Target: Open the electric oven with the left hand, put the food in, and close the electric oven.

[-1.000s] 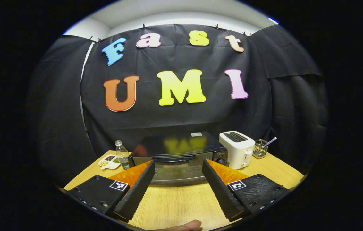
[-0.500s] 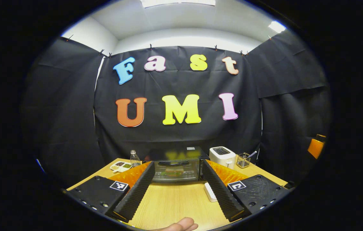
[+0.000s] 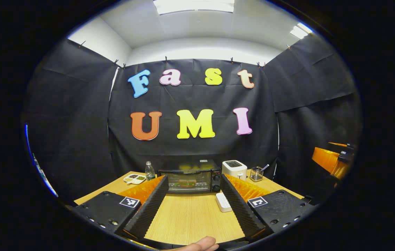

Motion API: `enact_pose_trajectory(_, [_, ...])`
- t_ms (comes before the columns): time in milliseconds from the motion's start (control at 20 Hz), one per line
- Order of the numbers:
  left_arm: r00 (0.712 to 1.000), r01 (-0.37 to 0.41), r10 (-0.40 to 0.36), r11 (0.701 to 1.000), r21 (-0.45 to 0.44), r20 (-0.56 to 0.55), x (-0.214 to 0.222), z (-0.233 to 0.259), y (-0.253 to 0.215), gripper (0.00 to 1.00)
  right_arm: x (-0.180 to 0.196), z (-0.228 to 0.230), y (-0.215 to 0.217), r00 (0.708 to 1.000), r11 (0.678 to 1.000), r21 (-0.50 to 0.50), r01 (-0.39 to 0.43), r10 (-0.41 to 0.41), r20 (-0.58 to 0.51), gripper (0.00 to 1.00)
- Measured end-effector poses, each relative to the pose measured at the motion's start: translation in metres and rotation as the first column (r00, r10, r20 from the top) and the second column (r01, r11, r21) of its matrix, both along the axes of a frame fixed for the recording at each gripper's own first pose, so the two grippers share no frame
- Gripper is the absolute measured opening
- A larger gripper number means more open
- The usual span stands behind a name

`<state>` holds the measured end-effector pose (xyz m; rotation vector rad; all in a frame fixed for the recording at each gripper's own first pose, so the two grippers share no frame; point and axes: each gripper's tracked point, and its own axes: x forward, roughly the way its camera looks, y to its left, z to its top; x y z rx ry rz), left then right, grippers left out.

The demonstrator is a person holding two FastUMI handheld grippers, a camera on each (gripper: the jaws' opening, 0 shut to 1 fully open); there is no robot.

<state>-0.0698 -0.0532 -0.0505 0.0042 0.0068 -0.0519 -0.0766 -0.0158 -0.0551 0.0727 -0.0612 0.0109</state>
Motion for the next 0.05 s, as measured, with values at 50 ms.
enact_pose_trajectory(50, [1.0, 0.013, -0.013, 1.0, -0.001, 0.0, -0.0014, -0.0016, -0.0037, 0.96, 0.0004, -0.0038, 0.0008, 1.0, 1.0, 0.005, -0.004, 0.004, -0.008, 0.9])
